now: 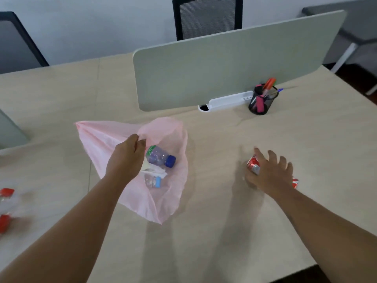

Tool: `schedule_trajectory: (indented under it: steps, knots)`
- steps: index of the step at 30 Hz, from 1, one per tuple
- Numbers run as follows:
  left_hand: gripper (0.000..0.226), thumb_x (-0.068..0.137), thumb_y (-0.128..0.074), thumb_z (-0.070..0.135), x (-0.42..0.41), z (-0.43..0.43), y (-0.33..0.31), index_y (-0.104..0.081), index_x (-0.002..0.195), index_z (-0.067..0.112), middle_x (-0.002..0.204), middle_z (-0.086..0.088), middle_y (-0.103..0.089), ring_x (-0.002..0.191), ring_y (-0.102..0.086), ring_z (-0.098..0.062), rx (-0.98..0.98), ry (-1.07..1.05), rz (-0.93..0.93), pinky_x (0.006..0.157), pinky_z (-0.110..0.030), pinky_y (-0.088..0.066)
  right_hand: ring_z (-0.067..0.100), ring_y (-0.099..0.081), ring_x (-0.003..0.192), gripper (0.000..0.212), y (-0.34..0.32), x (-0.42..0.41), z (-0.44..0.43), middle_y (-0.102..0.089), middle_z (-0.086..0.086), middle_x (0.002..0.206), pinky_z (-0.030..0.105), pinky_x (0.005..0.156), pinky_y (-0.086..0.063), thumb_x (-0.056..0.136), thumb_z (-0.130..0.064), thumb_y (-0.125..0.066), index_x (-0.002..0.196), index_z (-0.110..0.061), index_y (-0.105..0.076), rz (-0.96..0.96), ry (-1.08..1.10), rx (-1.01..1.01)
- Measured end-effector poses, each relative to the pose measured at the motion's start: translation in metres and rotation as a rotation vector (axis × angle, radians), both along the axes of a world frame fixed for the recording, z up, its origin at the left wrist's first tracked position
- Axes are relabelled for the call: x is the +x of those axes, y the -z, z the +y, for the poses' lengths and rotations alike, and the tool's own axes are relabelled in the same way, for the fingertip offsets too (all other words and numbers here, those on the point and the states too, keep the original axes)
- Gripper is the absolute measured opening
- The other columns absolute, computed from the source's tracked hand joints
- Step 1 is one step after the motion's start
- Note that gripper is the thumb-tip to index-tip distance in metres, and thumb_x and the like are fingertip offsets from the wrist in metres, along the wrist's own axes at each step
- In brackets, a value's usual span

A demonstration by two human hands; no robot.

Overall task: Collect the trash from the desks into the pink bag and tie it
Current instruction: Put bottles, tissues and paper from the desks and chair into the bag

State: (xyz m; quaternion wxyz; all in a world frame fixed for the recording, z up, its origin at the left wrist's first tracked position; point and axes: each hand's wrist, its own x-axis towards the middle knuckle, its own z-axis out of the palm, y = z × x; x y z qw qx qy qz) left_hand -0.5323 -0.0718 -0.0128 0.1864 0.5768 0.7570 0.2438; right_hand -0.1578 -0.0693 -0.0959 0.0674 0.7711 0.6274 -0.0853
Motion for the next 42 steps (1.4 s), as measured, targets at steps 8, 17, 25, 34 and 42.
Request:
schedule_trajectory:
  steps: [8,17,25,34,42]
  knots:
    - [0.034,0.101,-0.036,0.032,-0.021,-0.008,-0.008,-0.041,0.074,0.013,0.067,-0.006,-0.052,0.066,-0.048,-0.032,0.029,-0.034,-0.004,0.057,-0.037,-0.031,0.028,-0.056,0.098,0.076,-0.008,-0.051,-0.022,-0.055,0.003,0.114,0.038,0.077,-0.046,0.074,-0.04,-0.067,0.139,-0.026,-0.029,0.245,-0.081,0.13]
    - [0.035,0.102,-0.036,0.032,-0.066,-0.038,-0.032,-0.037,0.07,0.018,0.065,-0.001,-0.052,0.063,-0.048,-0.026,0.081,-0.077,-0.062,0.054,-0.034,-0.032,0.026,-0.055,0.104,0.072,-0.04,-0.26,-0.013,-0.048,0.002,0.126,0.035,0.078,-0.048,0.081,-0.045,-0.064,0.144,-0.029,-0.031,0.416,-0.631,0.248]
    - [0.035,0.101,-0.036,0.03,-0.097,-0.062,-0.031,-0.035,0.069,0.017,0.06,-0.002,-0.046,0.055,-0.041,-0.021,0.04,-0.09,-0.054,0.049,-0.032,-0.026,0.025,-0.047,0.122,0.06,-0.013,-0.307,0.002,-0.048,-0.001,0.138,0.041,0.101,-0.039,0.088,-0.046,-0.06,0.141,-0.032,-0.035,0.27,-0.651,0.232]
    - [0.036,0.101,-0.037,0.027,-0.1,-0.062,-0.029,-0.032,0.066,0.019,0.06,0.0,-0.044,0.055,-0.039,-0.02,0.05,-0.082,-0.105,0.05,-0.032,-0.025,0.037,-0.041,0.121,0.076,-0.006,-0.252,-0.034,-0.043,0.013,0.136,0.048,0.095,-0.037,0.077,-0.051,-0.07,0.139,-0.022,-0.038,0.439,0.195,0.483]
    - [0.032,0.101,-0.034,0.025,-0.1,-0.057,-0.022,-0.038,0.072,0.013,0.063,-0.003,-0.045,0.058,-0.041,-0.022,0.048,-0.078,-0.088,0.051,-0.033,-0.027,0.032,-0.057,0.091,0.024,0.003,-0.231,-0.012,-0.06,0.016,0.106,0.037,0.078,-0.049,0.096,-0.016,-0.043,0.108,-0.001,-0.058,1.031,0.62,0.147]
